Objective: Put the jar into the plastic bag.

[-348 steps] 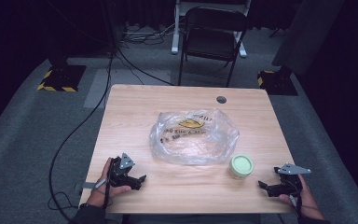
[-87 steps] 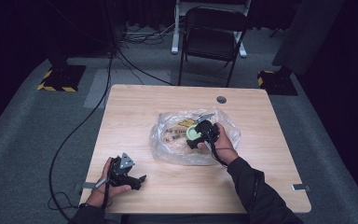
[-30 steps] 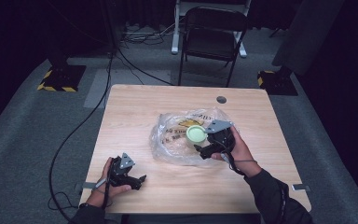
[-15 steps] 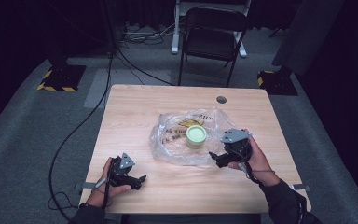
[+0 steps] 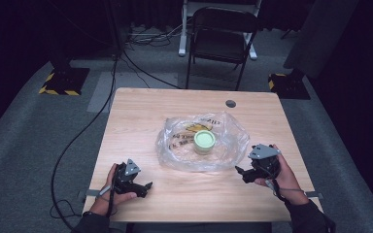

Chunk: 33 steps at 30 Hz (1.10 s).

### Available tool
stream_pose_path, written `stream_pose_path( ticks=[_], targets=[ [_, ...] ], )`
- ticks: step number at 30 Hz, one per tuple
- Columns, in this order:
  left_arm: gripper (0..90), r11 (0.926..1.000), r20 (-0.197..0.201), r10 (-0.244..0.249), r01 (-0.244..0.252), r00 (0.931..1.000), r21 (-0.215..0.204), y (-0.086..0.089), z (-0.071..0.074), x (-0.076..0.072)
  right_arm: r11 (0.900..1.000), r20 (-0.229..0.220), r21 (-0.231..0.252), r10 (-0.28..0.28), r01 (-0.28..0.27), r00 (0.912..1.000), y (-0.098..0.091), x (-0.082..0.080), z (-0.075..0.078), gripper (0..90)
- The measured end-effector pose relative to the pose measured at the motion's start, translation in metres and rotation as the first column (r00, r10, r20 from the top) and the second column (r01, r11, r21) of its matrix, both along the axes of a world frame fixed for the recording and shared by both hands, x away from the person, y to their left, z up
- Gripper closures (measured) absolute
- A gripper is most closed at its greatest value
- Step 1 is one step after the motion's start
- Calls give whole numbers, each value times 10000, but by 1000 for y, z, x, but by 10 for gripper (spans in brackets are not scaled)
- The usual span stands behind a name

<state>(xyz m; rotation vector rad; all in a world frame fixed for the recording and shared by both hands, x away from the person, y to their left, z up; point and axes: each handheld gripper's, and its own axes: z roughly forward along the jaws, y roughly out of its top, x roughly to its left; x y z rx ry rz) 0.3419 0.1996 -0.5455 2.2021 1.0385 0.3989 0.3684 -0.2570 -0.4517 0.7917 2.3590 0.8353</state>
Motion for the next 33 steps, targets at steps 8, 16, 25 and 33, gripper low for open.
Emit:
stream_pose_path(
  ticks=[8,16,25,33],
  targets=[
    [4,10000,1,-2,2,10000,2,0,0,0,9989,-86,-270,-375,372,9993,-18,-4,-20,40],
    [4,10000,1,-1,1,10000,-1,0,0,0,9974,-79,-516,-507,502,9987,-30,-8,-33,40],
    [4,10000,-1,0,0,10000,-2,0,0,0,9954,-105,-648,-707,699,9974,-42,-9,-47,40],
    [4,10000,0,1,-1,10000,-1,0,0,0,9950,-232,-634,-791,775,9966,-53,-11,-60,40]
  ],
)
